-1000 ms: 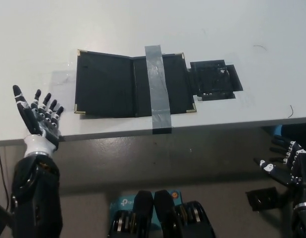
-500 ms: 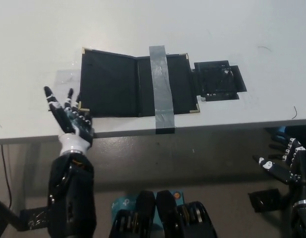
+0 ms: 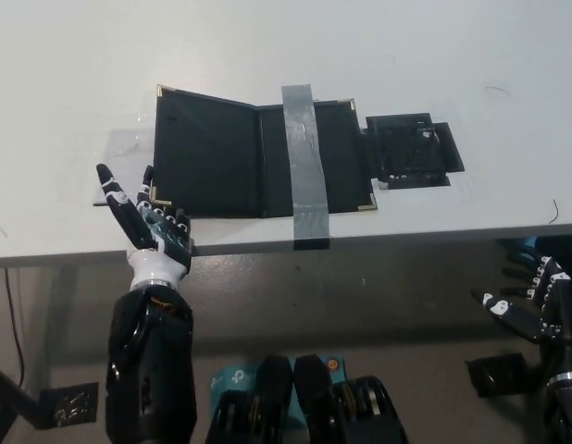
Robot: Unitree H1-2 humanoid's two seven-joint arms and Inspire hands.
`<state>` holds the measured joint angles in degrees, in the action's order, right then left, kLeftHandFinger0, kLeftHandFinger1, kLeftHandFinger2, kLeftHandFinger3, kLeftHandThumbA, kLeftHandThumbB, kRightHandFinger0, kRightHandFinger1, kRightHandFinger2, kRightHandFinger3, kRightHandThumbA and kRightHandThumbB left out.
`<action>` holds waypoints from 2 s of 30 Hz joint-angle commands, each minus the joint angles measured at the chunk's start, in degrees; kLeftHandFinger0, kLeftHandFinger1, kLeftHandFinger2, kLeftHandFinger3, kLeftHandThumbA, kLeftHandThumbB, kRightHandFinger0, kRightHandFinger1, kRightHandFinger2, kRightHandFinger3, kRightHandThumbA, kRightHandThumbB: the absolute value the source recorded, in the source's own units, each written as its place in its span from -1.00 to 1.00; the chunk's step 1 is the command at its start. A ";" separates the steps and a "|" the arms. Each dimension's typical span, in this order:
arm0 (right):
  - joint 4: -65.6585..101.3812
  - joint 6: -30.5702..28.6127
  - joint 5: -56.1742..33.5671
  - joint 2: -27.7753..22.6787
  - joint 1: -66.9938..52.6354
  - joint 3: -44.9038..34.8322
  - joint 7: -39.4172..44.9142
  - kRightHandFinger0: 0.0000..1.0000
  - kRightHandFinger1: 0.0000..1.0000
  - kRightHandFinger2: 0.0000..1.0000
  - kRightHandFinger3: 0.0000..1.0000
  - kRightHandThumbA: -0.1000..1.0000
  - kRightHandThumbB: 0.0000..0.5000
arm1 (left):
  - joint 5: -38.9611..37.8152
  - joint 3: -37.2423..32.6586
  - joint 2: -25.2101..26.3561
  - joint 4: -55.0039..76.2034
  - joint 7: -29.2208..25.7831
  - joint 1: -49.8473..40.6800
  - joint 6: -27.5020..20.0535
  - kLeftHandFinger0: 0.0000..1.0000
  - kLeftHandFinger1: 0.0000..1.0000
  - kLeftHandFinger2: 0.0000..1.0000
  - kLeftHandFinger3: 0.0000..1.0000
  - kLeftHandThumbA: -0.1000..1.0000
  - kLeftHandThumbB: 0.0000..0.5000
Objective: The robot uses its left hand to push the cover of the diary kept in the middle of the desk towards the right to close it
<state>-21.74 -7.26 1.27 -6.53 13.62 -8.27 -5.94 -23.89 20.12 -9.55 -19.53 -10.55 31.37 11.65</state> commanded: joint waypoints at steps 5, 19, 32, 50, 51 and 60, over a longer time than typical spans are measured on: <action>3.07 0.06 -0.22 -1.16 1.35 0.25 0.56 -0.03 0.33 0.45 0.53 1.00 0.54 | 11.33 -15.69 -1.08 -1.01 1.79 2.44 0.72 1.00 1.00 1.00 1.00 1.00 0.01; 2.87 0.05 -0.41 -1.32 1.67 0.84 1.09 -0.02 0.32 0.44 0.53 1.00 0.53 | 23.21 -33.90 3.99 -6.00 6.48 8.24 -4.93 1.00 1.00 1.00 1.00 1.00 -0.19; 2.68 -0.17 -0.59 -1.17 1.76 1.30 0.99 -0.09 0.26 0.36 0.45 1.00 0.55 | 30.87 -42.76 7.02 -12.46 8.72 8.79 -12.44 1.00 1.00 1.00 1.00 1.00 0.19; 2.91 -0.06 -0.26 -1.56 0.91 1.37 0.98 -0.04 0.34 0.47 0.54 1.00 0.53 | 25.86 -36.66 4.54 3.96 12.70 4.70 -8.23 1.00 1.00 1.00 1.00 1.00 0.13; 2.92 -0.02 -0.36 -1.50 0.95 1.18 0.79 -0.05 0.33 0.46 0.53 1.00 0.52 | 24.59 -36.12 4.01 8.35 13.38 3.76 -6.68 1.00 1.00 1.00 1.00 1.00 0.17; 2.91 0.41 0.14 -2.01 1.74 1.03 0.39 -0.11 0.31 0.44 0.51 1.00 0.52 | 12.66 -28.60 3.95 39.49 12.85 -5.18 3.54 1.00 1.00 1.00 1.00 1.00 0.27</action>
<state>-20.42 -6.64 1.33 -7.50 13.63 -6.93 -5.44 0.65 -14.89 -5.06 -2.03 1.47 30.38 6.53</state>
